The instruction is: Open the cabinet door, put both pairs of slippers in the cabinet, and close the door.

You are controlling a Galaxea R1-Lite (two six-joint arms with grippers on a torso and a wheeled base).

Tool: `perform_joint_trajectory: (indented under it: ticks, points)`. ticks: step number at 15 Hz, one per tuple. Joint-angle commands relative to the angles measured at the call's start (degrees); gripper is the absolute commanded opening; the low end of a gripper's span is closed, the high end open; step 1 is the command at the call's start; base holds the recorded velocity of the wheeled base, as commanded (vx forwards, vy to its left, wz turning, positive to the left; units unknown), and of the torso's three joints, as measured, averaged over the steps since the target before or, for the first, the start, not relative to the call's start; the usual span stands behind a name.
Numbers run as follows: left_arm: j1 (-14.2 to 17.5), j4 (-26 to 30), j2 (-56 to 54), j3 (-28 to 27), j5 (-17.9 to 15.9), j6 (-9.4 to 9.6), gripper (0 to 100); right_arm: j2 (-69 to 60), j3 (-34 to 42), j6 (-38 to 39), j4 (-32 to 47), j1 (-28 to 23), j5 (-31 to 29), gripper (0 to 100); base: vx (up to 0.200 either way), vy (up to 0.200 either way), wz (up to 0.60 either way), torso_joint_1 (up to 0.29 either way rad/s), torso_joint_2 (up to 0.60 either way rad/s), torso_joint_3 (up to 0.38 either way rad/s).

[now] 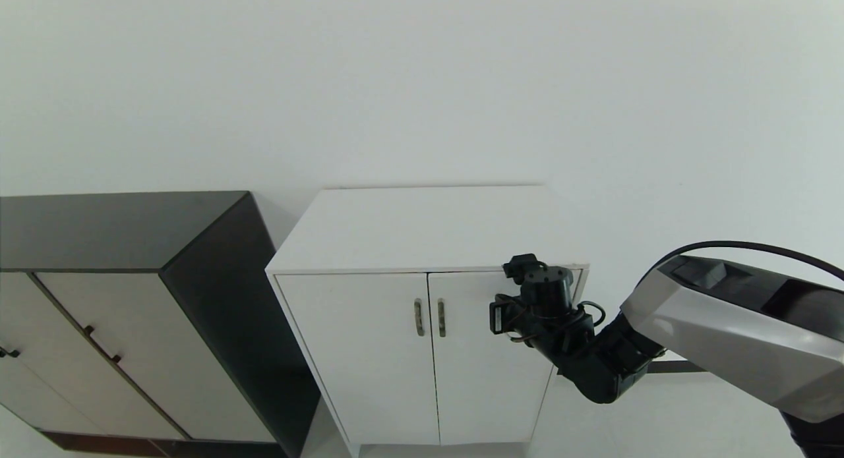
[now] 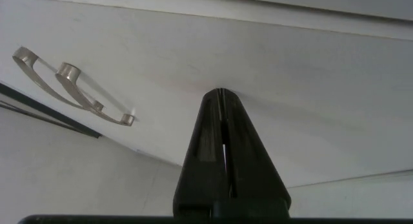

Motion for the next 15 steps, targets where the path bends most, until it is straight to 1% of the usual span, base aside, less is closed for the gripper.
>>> perform_joint_trajectory:
  ticks: [1, 8, 15]
  points:
    - [0.0, 0.0, 0.0, 0.0, 0.0, -0.04, 0, 0.0, -0.2, 0.0, 0.0, -0.1, 0.0, 0, 0.000, 0.000, 0.00, 0.000, 0.00, 0.000]
    - [0.0, 0.0, 0.0, 0.0, 0.0, -0.04, 0, 0.2, -1.0, 0.1, 0.1, -0.3, 0.0, 0, 0.000, 0.000, 0.00, 0.000, 0.00, 0.000]
    - [0.0, 0.0, 0.0, 0.0, 0.0, -0.12, 0, 0.8, -1.6, 0.1, 0.1, -1.6, -0.1, 0, 0.000, 0.000, 0.00, 0.000, 0.00, 0.000]
